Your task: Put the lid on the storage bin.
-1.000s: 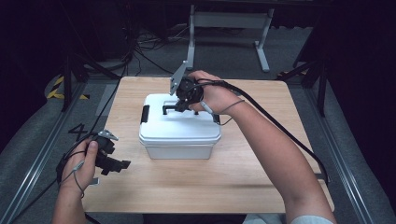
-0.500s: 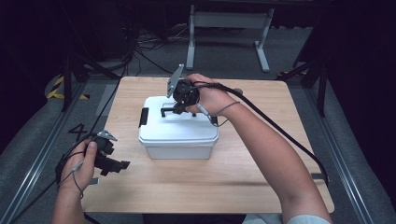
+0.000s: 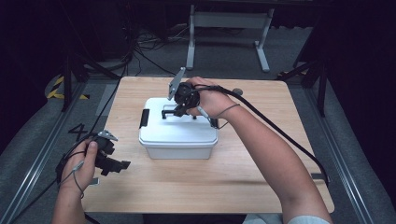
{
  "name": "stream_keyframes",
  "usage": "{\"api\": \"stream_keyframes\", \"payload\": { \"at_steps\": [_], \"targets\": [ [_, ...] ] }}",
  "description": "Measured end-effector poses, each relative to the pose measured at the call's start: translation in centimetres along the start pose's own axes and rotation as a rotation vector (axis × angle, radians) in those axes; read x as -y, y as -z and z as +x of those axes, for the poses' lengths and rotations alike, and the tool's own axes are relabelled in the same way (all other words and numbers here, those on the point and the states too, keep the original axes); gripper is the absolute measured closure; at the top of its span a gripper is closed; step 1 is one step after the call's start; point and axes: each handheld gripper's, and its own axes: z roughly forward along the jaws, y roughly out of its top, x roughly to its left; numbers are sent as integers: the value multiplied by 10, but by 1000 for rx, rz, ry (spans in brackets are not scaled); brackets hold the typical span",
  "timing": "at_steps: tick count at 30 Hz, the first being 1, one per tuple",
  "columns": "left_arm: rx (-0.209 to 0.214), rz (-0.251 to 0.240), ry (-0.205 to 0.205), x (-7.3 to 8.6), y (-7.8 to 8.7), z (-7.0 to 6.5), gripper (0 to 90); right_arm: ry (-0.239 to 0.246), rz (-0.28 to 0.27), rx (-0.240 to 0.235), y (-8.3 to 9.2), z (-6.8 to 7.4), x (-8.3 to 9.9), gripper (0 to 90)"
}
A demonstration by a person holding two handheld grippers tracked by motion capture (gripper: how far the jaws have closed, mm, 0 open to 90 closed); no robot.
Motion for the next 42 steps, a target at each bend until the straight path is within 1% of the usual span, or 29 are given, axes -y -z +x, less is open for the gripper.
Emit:
{"api": "stream_keyframes", "payload": {
  "at_steps": [2,3,5,6,7,8,11,12,13,18,19,20,21,22,26,27,34,37,38,40,42],
  "targets": [
    [-3,-1,2,0,0,0,168,-8,6,2,1,-1,0,831],
    [-3,-1,2,0,0,0,168,-19,7,-3,1,-1,1,805],
    [-1,1,4,-1,-1,0,168,-37,-13,-16,3,-1,2,757],
    [-1,3,2,-1,-1,1,168,-37,-27,-19,5,-1,3,740],
    [-2,4,2,-1,-1,1,168,-51,-46,-27,10,-1,3,697],
    [-2,4,2,-1,-1,1,168,-51,-46,-27,10,-1,3,697],
    [3,3,3,-3,-2,1,167,-71,-85,-14,20,2,3,619],
    [-1,4,-3,-4,-2,1,167,-78,-100,-11,25,3,3,605],
    [-1,4,-3,-4,-2,1,167,-78,-100,-11,25,3,3,605],
    [-1,6,3,-4,-3,1,167,-84,-126,16,49,9,8,583],
    [-2,6,2,-4,-3,1,167,-89,-128,23,53,9,10,576],
    [-2,6,2,-4,-3,1,167,-89,-128,23,53,9,10,576],
    [-2,5,2,-4,-2,1,168,-102,-141,30,61,10,17,561],
    [-2,6,3,-4,-2,1,168,-107,-147,34,65,10,20,558],
    [1,10,3,-6,-4,0,168,-140,-153,65,78,9,39,553],
    [1,10,3,-6,-4,0,168,-140,-153,65,78,9,39,553],
    [-7,12,3,-7,-4,-1,168,-210,-158,134,102,14,78,543],
    [-8,10,10,-7,-4,-1,168,-243,-164,176,110,16,88,534],
    [-9,9,6,-7,-4,-1,167,-254,-169,185,113,17,92,531],
    [-2,8,20,-7,-3,-1,168,-267,-173,197,117,19,97,530],
    [1,7,23,-6,-3,0,168,-275,-172,202,121,21,102,529]
  ]
}}
